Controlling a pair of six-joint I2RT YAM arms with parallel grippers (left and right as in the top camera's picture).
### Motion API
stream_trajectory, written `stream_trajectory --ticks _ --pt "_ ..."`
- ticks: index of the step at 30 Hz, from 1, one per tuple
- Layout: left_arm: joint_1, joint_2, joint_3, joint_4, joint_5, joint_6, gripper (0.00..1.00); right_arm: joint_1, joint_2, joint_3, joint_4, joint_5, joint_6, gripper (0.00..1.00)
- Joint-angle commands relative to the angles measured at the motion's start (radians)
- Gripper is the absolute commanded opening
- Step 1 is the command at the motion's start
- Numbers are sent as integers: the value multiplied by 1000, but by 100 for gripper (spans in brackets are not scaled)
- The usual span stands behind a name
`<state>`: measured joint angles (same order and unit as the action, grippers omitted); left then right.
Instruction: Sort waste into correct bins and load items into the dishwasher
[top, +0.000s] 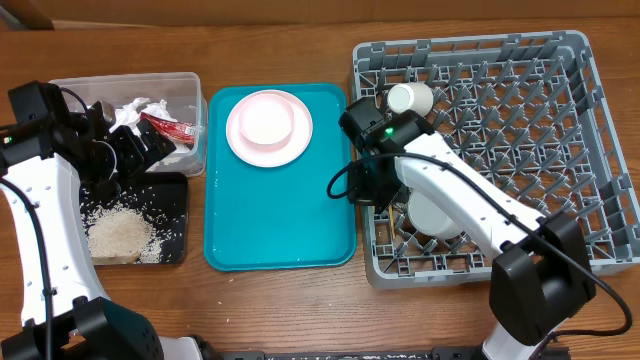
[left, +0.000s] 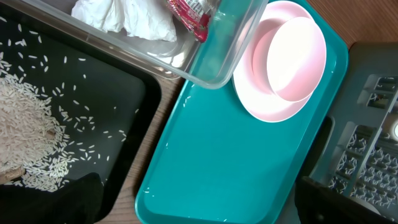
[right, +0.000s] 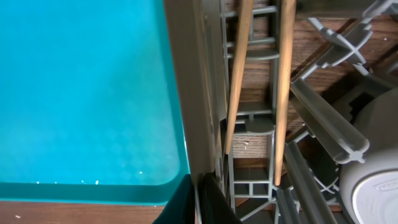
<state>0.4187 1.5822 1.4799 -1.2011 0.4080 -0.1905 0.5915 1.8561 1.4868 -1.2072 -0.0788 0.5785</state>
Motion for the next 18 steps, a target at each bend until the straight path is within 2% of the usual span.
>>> stream_trajectory --ticks 1,18 --pt "-7 -19 21 1 0 11 100 39 2 -4 5 -73 55 4" --pt "-7 -19 21 1 0 11 100 50 1 -4 2 -136 85 4"
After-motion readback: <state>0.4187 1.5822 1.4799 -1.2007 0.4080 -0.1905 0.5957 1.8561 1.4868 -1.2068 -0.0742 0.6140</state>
